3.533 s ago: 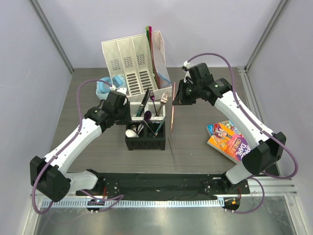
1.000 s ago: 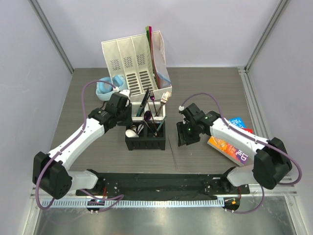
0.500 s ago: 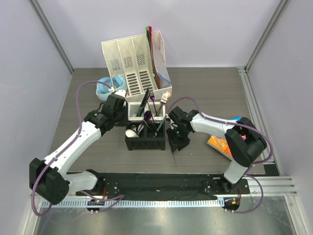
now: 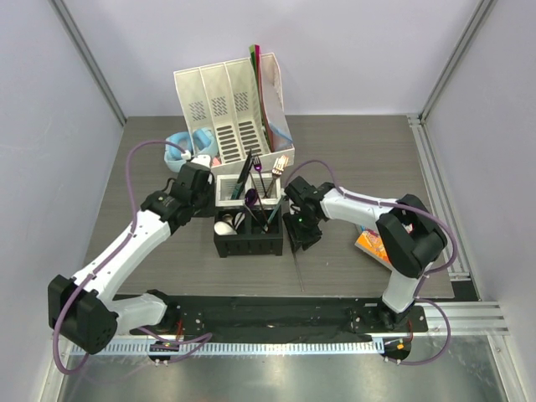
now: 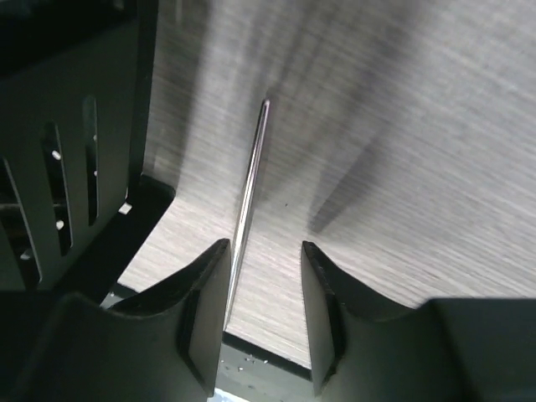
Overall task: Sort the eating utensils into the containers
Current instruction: Pick up the chopstick from the center of the board.
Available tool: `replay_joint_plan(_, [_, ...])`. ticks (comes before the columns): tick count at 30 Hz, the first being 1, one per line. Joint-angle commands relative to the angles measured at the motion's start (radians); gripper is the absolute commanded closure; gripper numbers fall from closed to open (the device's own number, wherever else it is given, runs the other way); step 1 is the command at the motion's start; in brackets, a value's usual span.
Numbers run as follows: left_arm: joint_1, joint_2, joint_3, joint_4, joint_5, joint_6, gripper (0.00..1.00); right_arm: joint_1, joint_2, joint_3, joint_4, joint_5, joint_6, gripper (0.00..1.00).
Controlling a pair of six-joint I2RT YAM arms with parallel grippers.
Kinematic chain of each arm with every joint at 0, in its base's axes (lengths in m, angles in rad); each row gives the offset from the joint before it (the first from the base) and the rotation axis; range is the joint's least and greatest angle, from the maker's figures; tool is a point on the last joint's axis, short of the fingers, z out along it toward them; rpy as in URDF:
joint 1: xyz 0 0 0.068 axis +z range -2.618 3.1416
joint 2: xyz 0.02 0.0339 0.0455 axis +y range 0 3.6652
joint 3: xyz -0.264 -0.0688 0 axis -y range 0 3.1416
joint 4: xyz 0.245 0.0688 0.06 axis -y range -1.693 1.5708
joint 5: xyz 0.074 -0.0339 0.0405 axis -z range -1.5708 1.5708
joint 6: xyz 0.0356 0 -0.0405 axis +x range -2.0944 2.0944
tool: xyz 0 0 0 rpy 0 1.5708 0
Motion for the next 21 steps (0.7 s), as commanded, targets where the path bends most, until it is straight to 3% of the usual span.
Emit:
replay_joint_plan(1, [0.01, -0.019, -0.006, 0.009, -0.022, 0.009, 0.72, 0.038, 0.064, 0.046, -0.016, 0.042, -0.001, 0.59])
replay_joint_plan(9, [0.01, -0.022, -0.032, 0.014, -0.031, 0.011, 0.72, 0.086, 0.087, 0.029, -0.004, 0.08, 0.105, 0.62])
replay_joint_plan(18, [0.012, -0.025, -0.052, 0.019, -0.01, -0.008, 0.73, 0.144, 0.026, -0.127, 0.045, 0.136, 0.194, 0.6])
replay_joint_plan(21, [0.012, -0.023, -0.049, 0.006, -0.005, -0.011, 0.73, 0.153, 0.018, -0.184, 0.075, 0.159, 0.209, 0.75])
